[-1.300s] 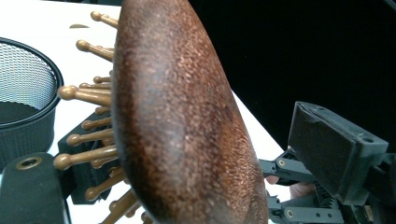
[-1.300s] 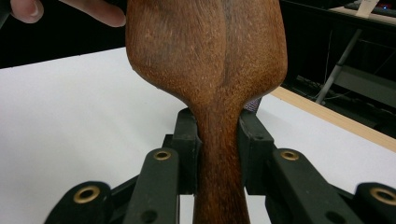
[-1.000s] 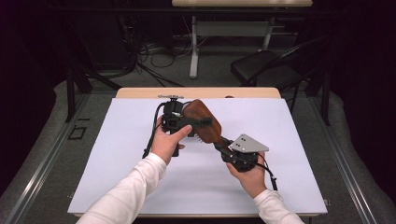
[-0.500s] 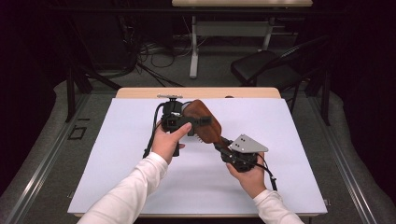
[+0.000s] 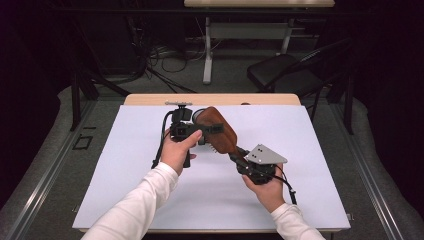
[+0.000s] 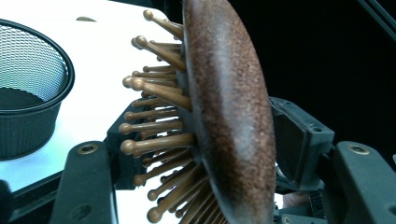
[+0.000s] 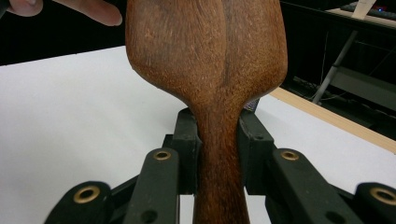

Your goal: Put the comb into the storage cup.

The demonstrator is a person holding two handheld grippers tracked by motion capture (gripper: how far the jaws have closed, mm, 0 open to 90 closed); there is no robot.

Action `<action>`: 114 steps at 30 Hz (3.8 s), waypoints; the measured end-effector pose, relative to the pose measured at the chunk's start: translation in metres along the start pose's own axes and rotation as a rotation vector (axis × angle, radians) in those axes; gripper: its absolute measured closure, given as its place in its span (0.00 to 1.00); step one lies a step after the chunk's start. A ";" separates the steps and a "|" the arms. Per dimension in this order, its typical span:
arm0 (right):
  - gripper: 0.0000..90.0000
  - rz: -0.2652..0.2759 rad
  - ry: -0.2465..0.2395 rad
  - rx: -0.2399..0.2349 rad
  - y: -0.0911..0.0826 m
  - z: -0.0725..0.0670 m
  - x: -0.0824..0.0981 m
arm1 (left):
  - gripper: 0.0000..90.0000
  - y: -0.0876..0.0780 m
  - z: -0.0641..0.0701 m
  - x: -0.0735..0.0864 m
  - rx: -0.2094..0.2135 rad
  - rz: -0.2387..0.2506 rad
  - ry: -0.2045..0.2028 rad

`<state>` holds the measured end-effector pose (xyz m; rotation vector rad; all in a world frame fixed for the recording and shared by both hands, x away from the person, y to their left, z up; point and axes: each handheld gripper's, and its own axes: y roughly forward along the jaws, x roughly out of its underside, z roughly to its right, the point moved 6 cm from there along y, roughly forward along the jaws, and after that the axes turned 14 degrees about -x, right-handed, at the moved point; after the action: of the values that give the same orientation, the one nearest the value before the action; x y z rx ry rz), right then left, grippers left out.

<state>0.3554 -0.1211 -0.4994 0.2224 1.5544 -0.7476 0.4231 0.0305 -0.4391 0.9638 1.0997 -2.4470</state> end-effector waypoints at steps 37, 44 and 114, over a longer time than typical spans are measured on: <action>0.80 0.040 0.021 -0.043 0.001 0.001 0.003 | 0.49 -0.006 0.000 0.000 0.055 -0.006 -0.109; 0.80 0.037 0.017 -0.042 0.001 0.001 0.003 | 0.50 -0.006 -0.001 0.000 0.071 -0.021 -0.128; 0.60 0.079 0.060 -0.018 -0.006 0.009 0.000 | 0.56 -0.001 -0.018 -0.017 0.055 -0.020 -0.280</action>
<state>0.3592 -0.1309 -0.4972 0.2939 1.5989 -0.6699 0.4426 0.0443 -0.4356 0.6009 0.9547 -2.5422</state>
